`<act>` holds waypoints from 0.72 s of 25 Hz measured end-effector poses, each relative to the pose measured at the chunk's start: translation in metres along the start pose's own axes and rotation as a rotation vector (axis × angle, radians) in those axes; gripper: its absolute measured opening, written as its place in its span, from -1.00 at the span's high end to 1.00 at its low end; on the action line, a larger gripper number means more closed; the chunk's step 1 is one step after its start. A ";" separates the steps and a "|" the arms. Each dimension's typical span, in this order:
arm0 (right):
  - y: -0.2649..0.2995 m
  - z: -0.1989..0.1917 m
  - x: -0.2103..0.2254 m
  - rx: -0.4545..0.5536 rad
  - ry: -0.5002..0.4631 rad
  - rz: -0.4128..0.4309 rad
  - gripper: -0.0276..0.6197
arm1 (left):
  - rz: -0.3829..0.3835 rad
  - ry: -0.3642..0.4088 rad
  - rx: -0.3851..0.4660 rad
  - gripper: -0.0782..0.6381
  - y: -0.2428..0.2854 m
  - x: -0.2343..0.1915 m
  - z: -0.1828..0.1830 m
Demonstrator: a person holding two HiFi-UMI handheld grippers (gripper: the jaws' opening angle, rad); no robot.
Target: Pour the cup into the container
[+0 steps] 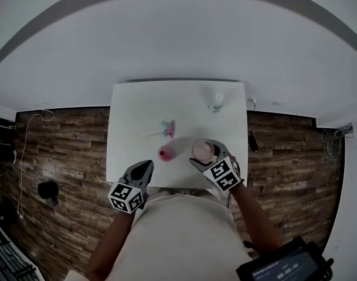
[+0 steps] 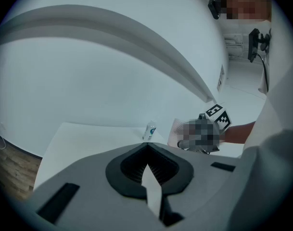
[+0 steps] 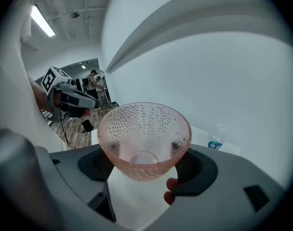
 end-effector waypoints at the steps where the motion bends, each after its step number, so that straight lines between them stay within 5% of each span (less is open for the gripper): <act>1: 0.002 -0.003 -0.001 -0.006 0.000 0.002 -0.21 | -0.001 -0.001 -0.003 0.75 0.000 0.001 -0.001; 18: 0.030 -0.045 -0.026 -0.070 -0.065 0.051 -0.21 | -0.013 0.027 -0.097 0.75 0.009 0.003 -0.031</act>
Point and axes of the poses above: the fingertips, and each gripper's own axes: y forward along the fingers, x to its right, z out of its top, the point moved 1 cm from there along -y, backward along the fingers, and after that the axes turned 12 degrees about -z, right-handed, at the moved point
